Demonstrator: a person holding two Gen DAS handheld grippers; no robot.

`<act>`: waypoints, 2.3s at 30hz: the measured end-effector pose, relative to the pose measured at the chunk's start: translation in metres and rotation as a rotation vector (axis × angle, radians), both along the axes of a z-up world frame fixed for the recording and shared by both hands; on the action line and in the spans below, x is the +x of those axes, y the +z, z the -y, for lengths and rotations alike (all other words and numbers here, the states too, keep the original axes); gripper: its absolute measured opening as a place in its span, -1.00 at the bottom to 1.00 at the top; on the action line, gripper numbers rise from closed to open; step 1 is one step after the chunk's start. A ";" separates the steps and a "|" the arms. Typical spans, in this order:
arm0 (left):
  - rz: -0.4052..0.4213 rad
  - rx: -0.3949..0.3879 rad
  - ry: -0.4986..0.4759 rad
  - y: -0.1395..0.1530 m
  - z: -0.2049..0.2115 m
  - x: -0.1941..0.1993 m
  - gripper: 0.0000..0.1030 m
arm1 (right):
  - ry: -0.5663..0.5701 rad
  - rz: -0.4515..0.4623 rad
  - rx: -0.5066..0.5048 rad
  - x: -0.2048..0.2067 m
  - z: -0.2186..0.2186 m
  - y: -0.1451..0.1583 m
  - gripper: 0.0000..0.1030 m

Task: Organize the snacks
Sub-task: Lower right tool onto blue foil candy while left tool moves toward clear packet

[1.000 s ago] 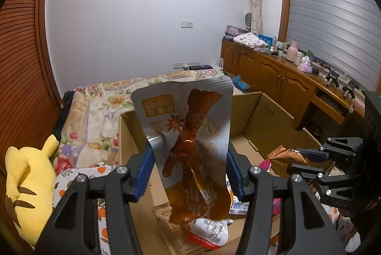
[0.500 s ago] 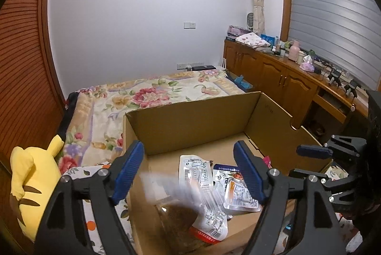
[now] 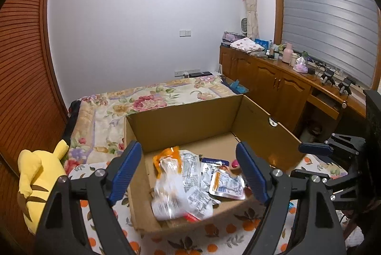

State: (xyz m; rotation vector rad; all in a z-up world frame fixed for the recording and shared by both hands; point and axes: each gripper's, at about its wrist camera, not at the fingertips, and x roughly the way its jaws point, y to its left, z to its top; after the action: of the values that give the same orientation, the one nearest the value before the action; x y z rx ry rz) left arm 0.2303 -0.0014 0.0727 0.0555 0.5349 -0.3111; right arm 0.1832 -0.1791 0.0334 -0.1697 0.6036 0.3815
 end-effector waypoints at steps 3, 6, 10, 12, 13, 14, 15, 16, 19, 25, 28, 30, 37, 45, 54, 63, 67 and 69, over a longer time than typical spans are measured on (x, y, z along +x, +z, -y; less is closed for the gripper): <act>-0.002 -0.002 0.000 0.000 0.000 -0.013 0.60 | -0.008 -0.003 0.004 -0.013 0.002 0.001 0.05; -0.006 -0.002 -0.003 -0.003 -0.001 -0.027 0.60 | -0.016 -0.004 0.010 -0.026 0.003 0.001 0.07; -0.017 0.005 -0.004 -0.010 -0.001 -0.044 0.60 | -0.023 -0.014 0.026 -0.040 0.006 -0.003 0.16; -0.031 0.017 0.008 -0.014 -0.001 -0.050 0.60 | -0.029 -0.021 0.030 -0.045 0.006 -0.006 0.22; -0.032 0.017 0.009 -0.015 -0.002 -0.054 0.60 | -0.034 -0.025 0.030 -0.048 0.007 -0.008 0.23; -0.033 0.012 0.003 -0.017 -0.002 -0.059 0.60 | -0.039 -0.028 0.031 -0.050 0.008 -0.009 0.24; -0.035 0.010 0.000 -0.018 -0.002 -0.063 0.60 | -0.042 -0.029 0.034 -0.053 0.008 -0.010 0.25; -0.037 0.014 0.000 -0.020 -0.002 -0.068 0.60 | -0.044 -0.030 0.036 -0.055 0.008 -0.011 0.26; -0.045 0.022 -0.005 -0.026 -0.001 -0.082 0.60 | -0.052 -0.037 0.041 -0.061 0.009 -0.015 0.27; -0.082 0.019 -0.011 -0.043 -0.001 -0.100 0.61 | -0.063 -0.066 0.044 -0.065 0.010 -0.028 0.28; -0.102 0.021 -0.014 -0.052 0.001 -0.105 0.61 | -0.069 -0.090 0.055 -0.064 0.013 -0.037 0.29; -0.118 0.018 -0.012 -0.062 0.000 -0.106 0.61 | -0.074 -0.106 0.056 -0.063 0.014 -0.045 0.29; -0.215 -0.001 -0.029 -0.105 0.006 -0.111 0.61 | -0.097 -0.169 0.066 -0.057 0.021 -0.076 0.29; -0.329 -0.003 -0.076 -0.147 0.024 -0.122 0.60 | -0.125 -0.223 0.048 -0.050 0.025 -0.103 0.29; -0.381 0.027 -0.103 -0.167 0.033 -0.132 0.37 | -0.139 -0.253 0.029 -0.046 0.025 -0.118 0.29; -0.379 0.048 -0.139 -0.164 0.036 -0.142 0.08 | -0.133 -0.274 -0.022 -0.040 0.023 -0.123 0.29; -0.383 0.041 -0.140 -0.164 0.032 -0.146 0.08 | -0.132 -0.292 -0.028 -0.032 0.021 -0.124 0.29; -0.382 0.040 -0.137 -0.164 0.031 -0.148 0.08 | -0.124 -0.304 -0.043 -0.028 0.018 -0.126 0.29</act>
State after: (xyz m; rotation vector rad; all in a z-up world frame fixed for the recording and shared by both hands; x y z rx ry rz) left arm 0.0824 -0.0325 -0.0911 0.0725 0.9183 -0.4482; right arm 0.1551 -0.1974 -0.0924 -0.1150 0.9183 0.2754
